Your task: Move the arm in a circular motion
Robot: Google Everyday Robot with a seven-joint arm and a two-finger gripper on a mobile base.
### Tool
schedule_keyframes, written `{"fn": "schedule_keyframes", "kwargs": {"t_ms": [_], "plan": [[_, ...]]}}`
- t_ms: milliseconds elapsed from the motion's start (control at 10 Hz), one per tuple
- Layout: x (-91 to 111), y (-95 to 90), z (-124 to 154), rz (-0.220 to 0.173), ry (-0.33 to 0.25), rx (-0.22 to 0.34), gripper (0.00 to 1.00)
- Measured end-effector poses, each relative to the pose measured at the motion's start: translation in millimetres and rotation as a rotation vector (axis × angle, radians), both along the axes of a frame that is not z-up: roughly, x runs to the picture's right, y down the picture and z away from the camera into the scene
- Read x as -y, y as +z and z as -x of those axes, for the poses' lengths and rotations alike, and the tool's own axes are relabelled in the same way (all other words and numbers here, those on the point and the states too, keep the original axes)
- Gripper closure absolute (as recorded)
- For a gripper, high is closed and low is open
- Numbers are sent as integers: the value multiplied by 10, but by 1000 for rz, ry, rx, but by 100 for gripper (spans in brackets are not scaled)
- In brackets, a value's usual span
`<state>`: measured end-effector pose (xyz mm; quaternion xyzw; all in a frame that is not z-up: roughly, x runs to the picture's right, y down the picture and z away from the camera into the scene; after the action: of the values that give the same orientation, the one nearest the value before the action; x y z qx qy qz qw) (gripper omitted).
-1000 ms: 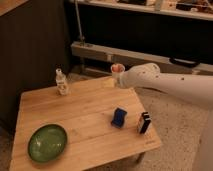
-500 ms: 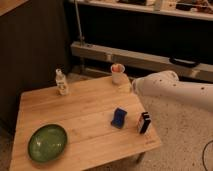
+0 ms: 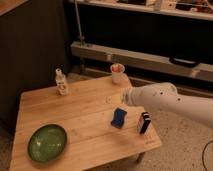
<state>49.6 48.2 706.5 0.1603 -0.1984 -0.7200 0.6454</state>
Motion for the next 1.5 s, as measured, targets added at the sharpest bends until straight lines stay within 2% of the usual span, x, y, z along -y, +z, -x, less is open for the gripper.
{"fn": "schedule_keyframes", "kwargs": {"t_ms": [200,400,700,900,1100,1300,1500], "plan": [[-134,-372,596,-31,-75,119,20],[-178,-720,1166,-73,-152,214,20],[-139,-980,1915,-104,-216,284,20],[-113,-962,2091,-101,-230,287,20],[-4,-809,2137,-89,-232,269,20],[210,-525,2049,-76,-221,238,20],[551,-134,1867,-74,-209,202,20]]}}
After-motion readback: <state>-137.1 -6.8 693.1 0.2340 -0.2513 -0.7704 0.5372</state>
